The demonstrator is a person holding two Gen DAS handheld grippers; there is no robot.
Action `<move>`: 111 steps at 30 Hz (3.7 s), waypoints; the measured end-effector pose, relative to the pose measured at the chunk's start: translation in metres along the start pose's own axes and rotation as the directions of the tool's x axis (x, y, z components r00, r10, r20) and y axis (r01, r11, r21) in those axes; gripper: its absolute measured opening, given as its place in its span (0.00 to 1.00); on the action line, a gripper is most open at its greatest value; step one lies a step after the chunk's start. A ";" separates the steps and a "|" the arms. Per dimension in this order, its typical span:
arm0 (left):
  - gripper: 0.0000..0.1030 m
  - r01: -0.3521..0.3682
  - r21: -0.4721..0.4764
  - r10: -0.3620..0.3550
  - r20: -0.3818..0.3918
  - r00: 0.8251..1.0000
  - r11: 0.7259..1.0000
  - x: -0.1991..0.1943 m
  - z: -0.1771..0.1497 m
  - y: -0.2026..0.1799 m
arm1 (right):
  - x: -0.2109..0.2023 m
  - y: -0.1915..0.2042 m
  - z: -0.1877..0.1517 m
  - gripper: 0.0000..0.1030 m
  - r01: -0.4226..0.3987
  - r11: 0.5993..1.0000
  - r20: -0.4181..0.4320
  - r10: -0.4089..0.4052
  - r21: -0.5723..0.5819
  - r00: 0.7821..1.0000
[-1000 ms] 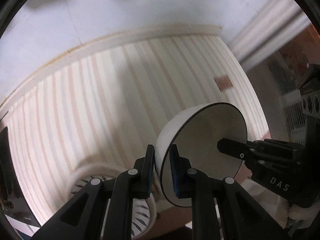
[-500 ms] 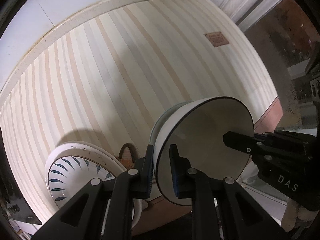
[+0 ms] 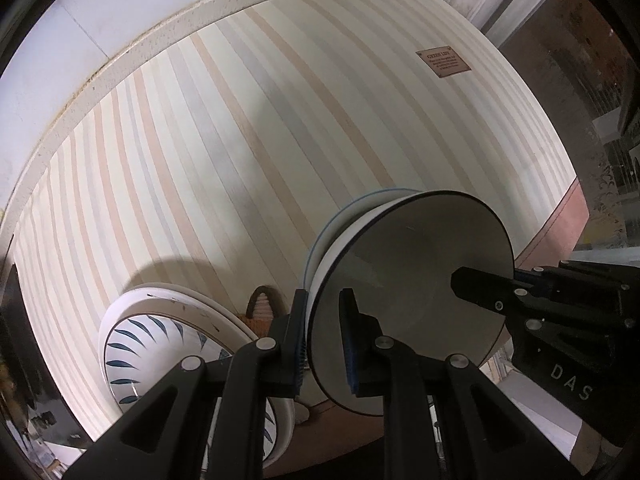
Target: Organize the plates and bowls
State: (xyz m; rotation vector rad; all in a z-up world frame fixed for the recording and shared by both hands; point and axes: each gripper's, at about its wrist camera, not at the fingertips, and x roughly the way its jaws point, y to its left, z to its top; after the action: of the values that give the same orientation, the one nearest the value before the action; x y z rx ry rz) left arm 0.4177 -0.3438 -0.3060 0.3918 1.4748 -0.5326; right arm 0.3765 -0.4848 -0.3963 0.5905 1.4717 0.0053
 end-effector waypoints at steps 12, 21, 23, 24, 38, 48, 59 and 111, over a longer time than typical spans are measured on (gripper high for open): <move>0.13 -0.033 -0.009 0.033 -0.007 0.999 0.999 0.006 -0.003 0.002 | -0.003 0.005 0.001 0.14 0.012 1.000 0.014 -0.012 0.008 1.000; 0.13 -0.006 -0.008 0.007 0.041 0.999 1.000 -0.018 -0.011 0.002 | -0.009 0.001 -0.003 0.19 -0.003 1.000 0.024 0.002 0.026 1.000; 0.13 0.000 0.002 0.000 0.078 0.997 1.000 -0.037 -0.014 0.001 | -0.015 0.000 -0.008 0.19 -0.004 1.000 0.039 0.003 0.029 0.999; 0.13 0.007 0.004 -0.007 0.093 0.996 1.000 -0.045 -0.015 0.000 | -0.021 -0.001 -0.010 0.19 -0.006 0.999 0.053 0.005 0.031 0.999; 0.13 0.069 0.044 -0.079 0.281 0.956 0.997 -0.166 -0.056 -0.003 | -0.166 0.029 -0.080 0.20 0.067 0.998 0.348 -0.064 0.005 0.935; 0.14 0.086 0.051 -0.098 0.311 0.945 0.995 -0.193 -0.082 -0.007 | -0.210 0.050 -0.126 0.35 0.101 0.995 0.425 -0.095 0.009 0.900; 0.22 0.170 -0.002 -0.168 0.168 0.972 0.985 -0.124 -0.064 0.002 | -0.175 0.026 -0.116 0.76 -0.007 0.999 0.345 -0.009 0.045 0.938; 0.41 0.361 -0.203 -0.387 -0.105 0.916 0.910 0.059 0.024 0.042 | 0.095 -0.022 0.005 0.70 -0.308 0.918 0.065 0.301 0.249 0.951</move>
State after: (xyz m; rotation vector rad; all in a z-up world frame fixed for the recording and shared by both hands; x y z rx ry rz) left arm 0.4622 -0.3280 -0.3657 -0.0019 1.7358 -0.6802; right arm 0.3857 -0.4720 -0.4925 1.0252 1.3521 0.0512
